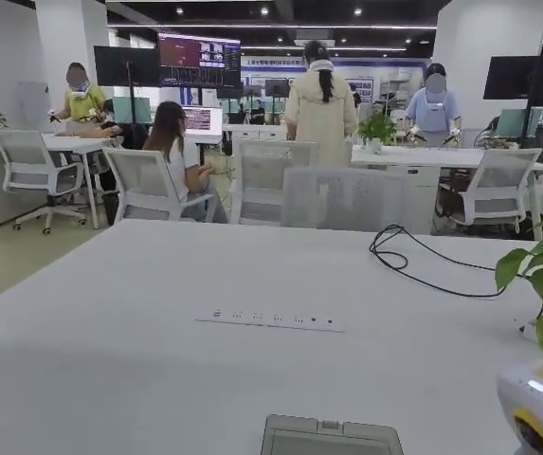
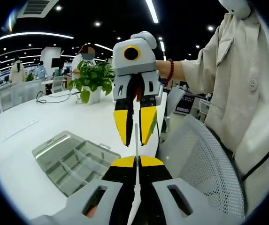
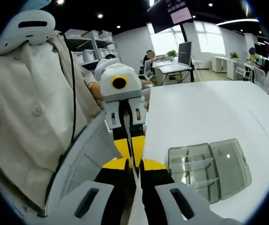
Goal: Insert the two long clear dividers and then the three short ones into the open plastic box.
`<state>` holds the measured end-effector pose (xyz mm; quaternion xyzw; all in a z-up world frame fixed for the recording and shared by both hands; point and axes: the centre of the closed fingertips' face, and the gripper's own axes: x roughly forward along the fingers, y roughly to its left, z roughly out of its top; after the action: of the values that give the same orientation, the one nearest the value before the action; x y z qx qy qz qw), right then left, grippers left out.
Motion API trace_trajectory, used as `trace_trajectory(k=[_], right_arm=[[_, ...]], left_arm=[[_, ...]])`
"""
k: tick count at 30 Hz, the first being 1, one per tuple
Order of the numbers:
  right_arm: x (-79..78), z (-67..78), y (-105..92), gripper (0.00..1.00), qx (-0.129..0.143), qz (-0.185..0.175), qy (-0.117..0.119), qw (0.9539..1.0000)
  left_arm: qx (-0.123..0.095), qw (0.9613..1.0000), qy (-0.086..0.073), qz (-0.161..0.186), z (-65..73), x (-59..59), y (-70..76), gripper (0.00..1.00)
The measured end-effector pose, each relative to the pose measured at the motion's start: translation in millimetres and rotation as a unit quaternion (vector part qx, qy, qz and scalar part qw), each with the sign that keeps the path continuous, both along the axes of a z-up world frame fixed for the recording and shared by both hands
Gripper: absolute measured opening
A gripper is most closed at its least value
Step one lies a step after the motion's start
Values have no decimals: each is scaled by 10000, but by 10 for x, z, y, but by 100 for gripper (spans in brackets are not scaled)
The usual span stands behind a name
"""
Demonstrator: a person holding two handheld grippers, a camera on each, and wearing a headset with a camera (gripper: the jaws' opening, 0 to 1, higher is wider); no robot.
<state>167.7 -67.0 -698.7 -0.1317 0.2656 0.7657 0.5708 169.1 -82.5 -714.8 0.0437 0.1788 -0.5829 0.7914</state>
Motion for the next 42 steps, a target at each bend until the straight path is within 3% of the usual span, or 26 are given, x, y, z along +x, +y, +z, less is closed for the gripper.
trace_trajectory(k=[6,8,12,19,24,29,37,42], right_arm=[[-31,-4,7,5,15,83,-48,10000],[-35,-10,1,5,6,130,-96,9999],[-48,-21,-12,3,42,308,-306,9990],[-16,-35,12,2,-37,283,-417,9987],[23,-53,24,2,-141,153,-367,9991],[121,-58,22,2,-263,-20,-493,9984],[270,-112,-31,2,-535,-219,-586,9966],[411,-194,-65,2,-885,-403,-756,9924]], left_arm=[[-27,10000,-20,-72,13,-14,-5,0],[-140,9999,28,-57,35,-12,-6,0],[-155,9999,1,-61,43,-15,-4,0],[-137,9999,32,-1,27,8,11,0],[-97,9999,37,119,4,48,24,0],[-140,9997,-29,222,-2,84,28,13],[-89,9988,-86,468,-58,156,80,22],[-182,9972,-139,710,-54,224,123,27]])
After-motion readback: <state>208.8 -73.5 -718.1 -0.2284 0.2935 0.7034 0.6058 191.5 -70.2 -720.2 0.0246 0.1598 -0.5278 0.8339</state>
